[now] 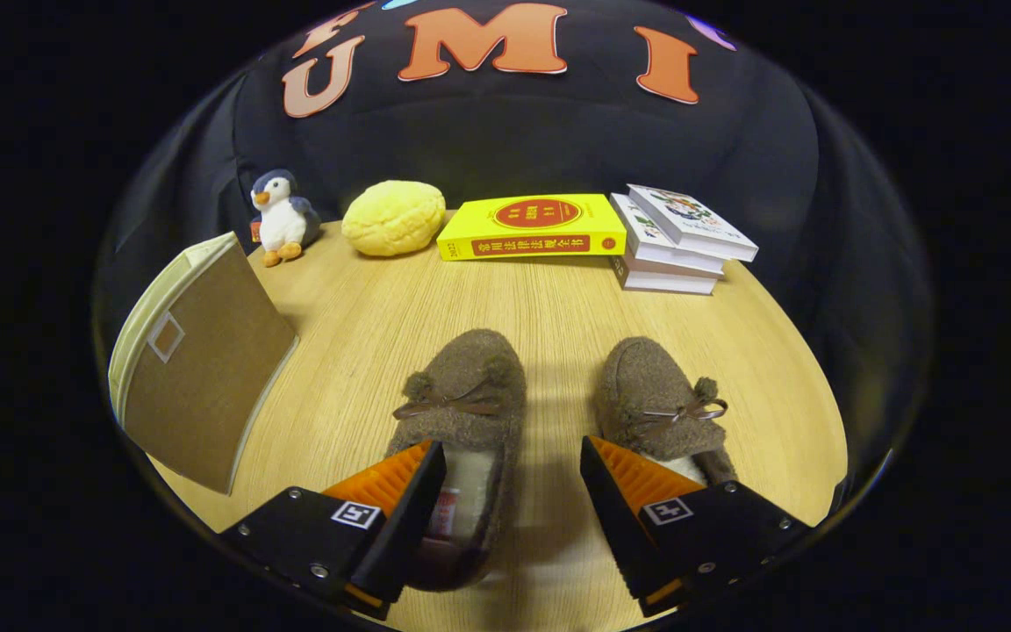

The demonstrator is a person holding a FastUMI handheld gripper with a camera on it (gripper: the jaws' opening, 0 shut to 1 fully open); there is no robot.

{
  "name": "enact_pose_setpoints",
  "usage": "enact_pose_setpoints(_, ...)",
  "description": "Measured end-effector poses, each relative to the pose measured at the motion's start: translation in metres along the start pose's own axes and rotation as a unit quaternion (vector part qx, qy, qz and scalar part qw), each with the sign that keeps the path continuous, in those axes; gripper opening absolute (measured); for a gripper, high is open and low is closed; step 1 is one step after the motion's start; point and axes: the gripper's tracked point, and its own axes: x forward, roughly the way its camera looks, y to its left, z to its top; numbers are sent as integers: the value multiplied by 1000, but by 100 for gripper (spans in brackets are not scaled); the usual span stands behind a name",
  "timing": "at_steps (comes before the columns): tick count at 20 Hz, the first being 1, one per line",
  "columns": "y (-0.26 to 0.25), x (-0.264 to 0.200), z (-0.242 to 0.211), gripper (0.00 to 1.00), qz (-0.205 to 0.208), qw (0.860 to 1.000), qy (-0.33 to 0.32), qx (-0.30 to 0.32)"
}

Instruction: Open the storage box then place both shoes into the box .Put the left shoe in first, then the right shoe, with the right side of both shoes facing outward in a uniform manner.

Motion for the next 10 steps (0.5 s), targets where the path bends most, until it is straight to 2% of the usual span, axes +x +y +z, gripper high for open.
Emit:
enact_pose_setpoints(4, 3, 14, -6, 72, 12, 1000, 12, 0)
enact_pose_setpoints(6, 3, 21, -11, 54, 12, 1000, 23, 1)
enact_pose_setpoints(10, 5, 24, -11, 3, 7, 999, 36, 25)
